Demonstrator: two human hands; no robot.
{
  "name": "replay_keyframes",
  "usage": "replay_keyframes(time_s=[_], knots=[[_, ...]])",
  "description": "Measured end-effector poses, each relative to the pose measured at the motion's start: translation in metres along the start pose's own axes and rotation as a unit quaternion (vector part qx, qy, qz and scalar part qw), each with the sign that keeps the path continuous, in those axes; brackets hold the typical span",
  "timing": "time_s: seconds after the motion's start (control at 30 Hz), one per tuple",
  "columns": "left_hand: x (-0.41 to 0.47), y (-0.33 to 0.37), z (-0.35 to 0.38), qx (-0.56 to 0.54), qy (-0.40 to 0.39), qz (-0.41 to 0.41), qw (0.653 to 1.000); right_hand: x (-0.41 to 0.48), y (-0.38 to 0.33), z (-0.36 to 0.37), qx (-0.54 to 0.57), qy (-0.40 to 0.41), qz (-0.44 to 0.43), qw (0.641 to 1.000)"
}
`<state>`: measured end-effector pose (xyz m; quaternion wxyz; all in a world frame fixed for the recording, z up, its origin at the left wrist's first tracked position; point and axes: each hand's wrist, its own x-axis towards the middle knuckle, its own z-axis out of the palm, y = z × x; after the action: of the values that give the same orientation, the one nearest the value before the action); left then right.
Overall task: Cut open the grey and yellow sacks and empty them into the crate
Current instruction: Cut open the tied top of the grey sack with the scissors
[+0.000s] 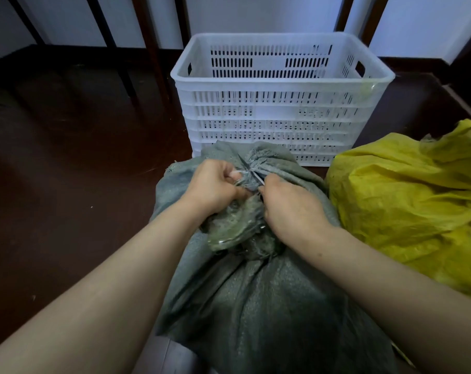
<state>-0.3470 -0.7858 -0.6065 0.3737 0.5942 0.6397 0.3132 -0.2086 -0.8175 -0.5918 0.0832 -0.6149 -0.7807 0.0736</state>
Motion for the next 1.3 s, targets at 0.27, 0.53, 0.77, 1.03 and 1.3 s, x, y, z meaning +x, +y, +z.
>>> replay_keyframes(time_s=[0.27,0.53,0.77,1.03,1.3], knots=[[0.007,-0.008,-0.004,-0.015,0.032,-0.002,0.999,0.008,0.001,-0.008,0.214,-0.029,0.042,0.976],[0.005,-0.010,-0.013,0.038,0.061,-0.032,0.997,0.018,0.051,-0.098,0.316,-0.403,0.119,0.851],[-0.003,0.002,-0.018,-0.019,-0.019,-0.067,0.997,0.024,0.055,-0.099,0.392,-0.229,0.100,0.885],[-0.005,0.011,-0.036,0.016,0.105,-0.017,0.994,0.033,0.010,-0.019,0.414,-0.086,0.117,0.898],[-0.007,0.013,-0.055,-0.040,0.206,-0.010,0.978,0.032,0.031,-0.008,0.270,-0.103,0.134,0.948]])
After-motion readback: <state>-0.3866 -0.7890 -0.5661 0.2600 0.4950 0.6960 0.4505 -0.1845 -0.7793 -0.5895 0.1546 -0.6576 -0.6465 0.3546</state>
